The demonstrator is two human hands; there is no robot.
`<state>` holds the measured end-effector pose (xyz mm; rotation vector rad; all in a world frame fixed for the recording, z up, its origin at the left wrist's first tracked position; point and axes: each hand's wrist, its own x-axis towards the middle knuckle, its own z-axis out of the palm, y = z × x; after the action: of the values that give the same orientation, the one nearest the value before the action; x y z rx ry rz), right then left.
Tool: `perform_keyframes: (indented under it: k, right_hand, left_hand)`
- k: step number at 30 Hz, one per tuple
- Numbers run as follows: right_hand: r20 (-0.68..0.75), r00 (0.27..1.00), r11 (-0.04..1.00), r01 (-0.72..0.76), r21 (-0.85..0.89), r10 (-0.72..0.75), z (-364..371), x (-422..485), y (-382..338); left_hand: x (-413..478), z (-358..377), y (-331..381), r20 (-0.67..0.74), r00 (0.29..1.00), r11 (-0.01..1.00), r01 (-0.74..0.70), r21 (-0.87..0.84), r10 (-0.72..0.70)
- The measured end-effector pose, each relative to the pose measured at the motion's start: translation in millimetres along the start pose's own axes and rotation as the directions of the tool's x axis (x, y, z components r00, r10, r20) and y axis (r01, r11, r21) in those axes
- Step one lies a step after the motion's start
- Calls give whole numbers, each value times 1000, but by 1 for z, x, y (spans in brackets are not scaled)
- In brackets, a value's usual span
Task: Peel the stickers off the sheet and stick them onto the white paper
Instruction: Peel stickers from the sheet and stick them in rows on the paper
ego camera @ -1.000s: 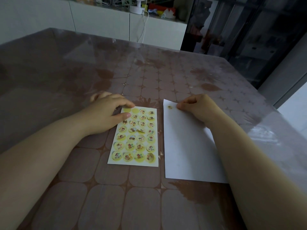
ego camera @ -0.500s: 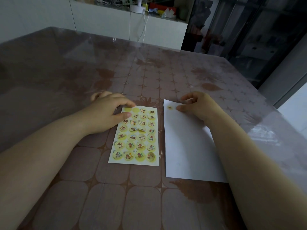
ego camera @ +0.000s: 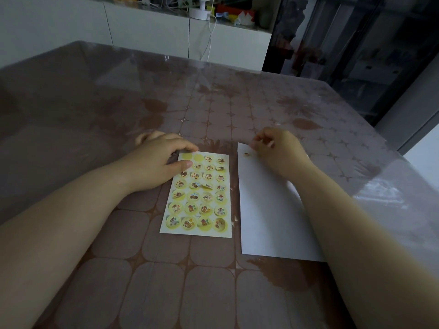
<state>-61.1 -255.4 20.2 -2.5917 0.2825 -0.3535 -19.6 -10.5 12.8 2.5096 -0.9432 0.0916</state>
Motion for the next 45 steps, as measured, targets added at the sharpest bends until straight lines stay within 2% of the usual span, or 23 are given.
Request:
perform_keyframes:
  k: [2,5,10,16,22,30,35,38,41,45]
  right_hand:
    - [2,983,983,185,0,-185,7,-4,-17]
    - [74,953,955,295,-19,-293,20,-10,-36]
    - [99,938,942,335,-7,-333,30,-12,-43]
    - [92,945,947,306,100,-315,31,-14,-44]
    - [125,958,950,228,212,-258,29,-12,-40]
    - [132,976,925,116,362,-174,26,-11,-36]
    - [34,999,904,-12,427,-3,-11,-6,-27]
    - [9,994,934,-104,341,108,-44,-7,1]
    - [150,955,937,-285,204,257,-52,-10,25]
    - [188,934,932,-332,145,304,-45,-7,30]
  left_hand:
    - [1,1,0,-8,1000,1000,3,1,-3]
    - [1,4,3,-1,1000,1000,-18,22,18]
    - [-1,3,10,23,998,999,-51,4,51]
    - [-4,4,16,154,988,998,-32,59,22]
    - [-6,1,22,176,984,999,16,39,-23]
    - [-6,2,22,174,984,998,11,66,-22]
    - [-5,6,14,159,987,998,-27,60,18]
    - [-5,7,13,143,989,996,-56,66,46]
    - [-5,8,12,120,991,996,-71,54,64]
    - [-4,8,9,74,992,995,-100,24,98]
